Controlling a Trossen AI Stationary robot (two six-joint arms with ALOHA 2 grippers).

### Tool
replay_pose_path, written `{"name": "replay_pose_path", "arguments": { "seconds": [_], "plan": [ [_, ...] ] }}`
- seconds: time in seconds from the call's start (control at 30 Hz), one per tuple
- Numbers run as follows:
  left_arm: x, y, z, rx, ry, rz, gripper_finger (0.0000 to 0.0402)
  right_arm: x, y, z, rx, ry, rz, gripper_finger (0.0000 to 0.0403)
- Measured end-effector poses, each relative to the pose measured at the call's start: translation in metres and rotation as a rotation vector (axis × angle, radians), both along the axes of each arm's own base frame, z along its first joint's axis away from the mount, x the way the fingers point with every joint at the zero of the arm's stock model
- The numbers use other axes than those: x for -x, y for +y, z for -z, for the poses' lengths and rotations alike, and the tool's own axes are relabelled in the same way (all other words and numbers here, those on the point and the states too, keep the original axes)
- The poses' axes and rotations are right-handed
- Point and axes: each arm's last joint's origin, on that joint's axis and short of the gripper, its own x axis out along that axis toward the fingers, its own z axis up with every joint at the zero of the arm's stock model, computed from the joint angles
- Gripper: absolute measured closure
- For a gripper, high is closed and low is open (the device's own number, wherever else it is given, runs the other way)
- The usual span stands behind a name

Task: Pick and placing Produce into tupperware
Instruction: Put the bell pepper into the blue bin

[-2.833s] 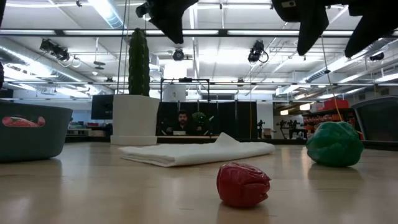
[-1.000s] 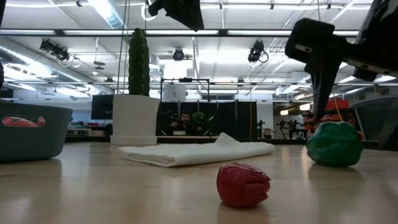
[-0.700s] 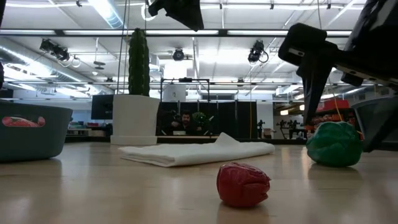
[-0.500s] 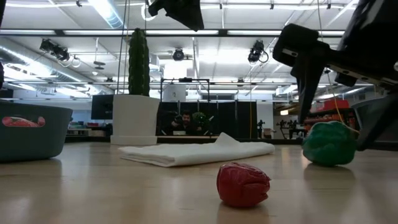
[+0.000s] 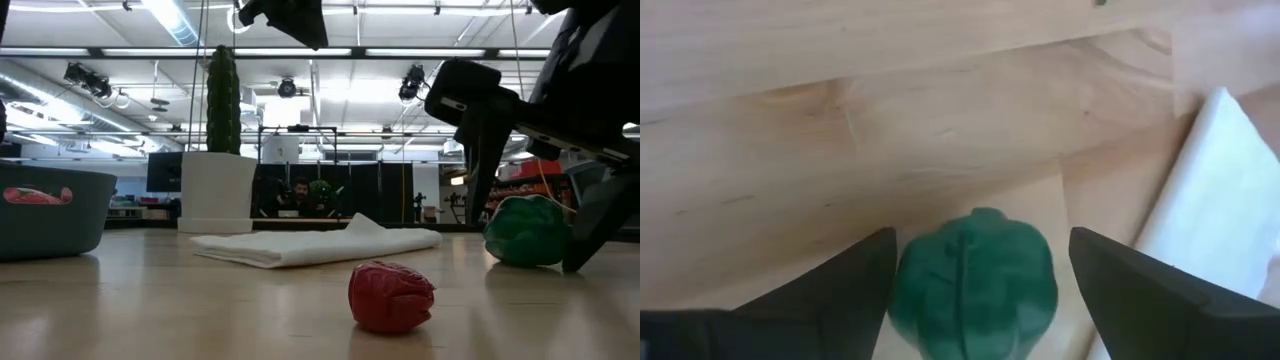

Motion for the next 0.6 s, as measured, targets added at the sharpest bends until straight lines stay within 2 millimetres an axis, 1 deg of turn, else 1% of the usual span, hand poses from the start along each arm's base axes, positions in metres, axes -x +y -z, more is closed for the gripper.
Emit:
{"name": "replay_pose_path", "arguments": {
  "seconds": [0.2,0.4,0.6],
  "plan": [
    [-0.0001,0.0,-0.0001,0.0,-0.001,0.0,0.031,0.0,-0.0013,-0.0036,-0.023,-0.011,0.043,0.0096],
    [-0.0001,0.0,-0.0001,0.0,-0.001,0.0,0.0316,0.0001,-0.0016,-0.0027,-0.033,-0.004,0.061,0.0098],
    [-0.0001,0.0,-0.0001,0.0,-0.001,0.0,0.0321,0.0007,-0.0019,-0.002,-0.068,0.011,0.135,0.0124]
  ]
}}
